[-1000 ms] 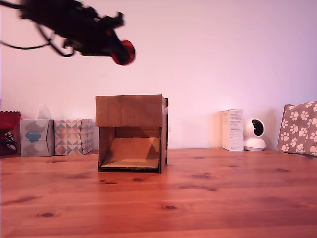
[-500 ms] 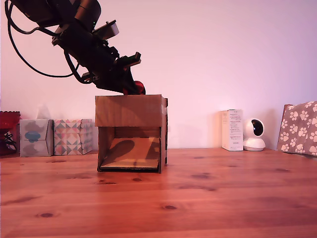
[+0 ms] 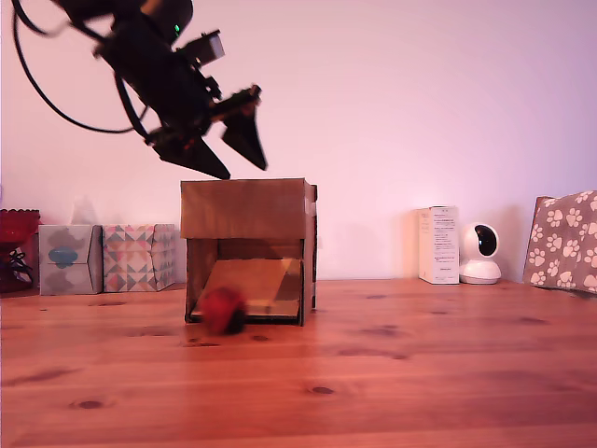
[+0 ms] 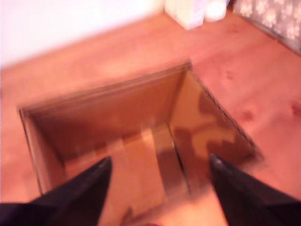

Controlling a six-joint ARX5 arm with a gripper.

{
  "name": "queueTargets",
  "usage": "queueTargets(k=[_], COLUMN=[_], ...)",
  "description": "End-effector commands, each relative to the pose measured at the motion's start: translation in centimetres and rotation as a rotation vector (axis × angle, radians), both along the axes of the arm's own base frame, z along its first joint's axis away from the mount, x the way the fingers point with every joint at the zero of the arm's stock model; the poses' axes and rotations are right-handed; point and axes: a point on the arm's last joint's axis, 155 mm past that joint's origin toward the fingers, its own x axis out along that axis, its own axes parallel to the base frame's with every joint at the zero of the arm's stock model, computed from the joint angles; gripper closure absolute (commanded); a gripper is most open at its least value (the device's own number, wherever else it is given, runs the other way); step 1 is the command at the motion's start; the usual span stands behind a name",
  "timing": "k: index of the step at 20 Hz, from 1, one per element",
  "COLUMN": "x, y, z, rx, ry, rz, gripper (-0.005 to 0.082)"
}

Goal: Drop the footbag into the cardboard dice tower

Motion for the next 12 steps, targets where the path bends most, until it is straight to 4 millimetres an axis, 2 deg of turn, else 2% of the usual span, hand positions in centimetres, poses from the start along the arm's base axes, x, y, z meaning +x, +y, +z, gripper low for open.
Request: queueTargets(k=[1,2,6,9,12], x=[-1.8,-2.5,-3.5,-4.5,-6.1], y=[0.3,0.4,0.2,-0.3,-0.9], z=[2.3,2.7,4.2,3.9,2.3], rx=[0.005,0.006,-0.011,-0.038,-0.079], ry=[-0.012,-0.005,-0.049,-0.111,-0.163], rz=[-0.026,-0.036,-0.057,-0.072,-0.083], gripper=[0.0811,0.0777,0.0794,0.0794,0.0794])
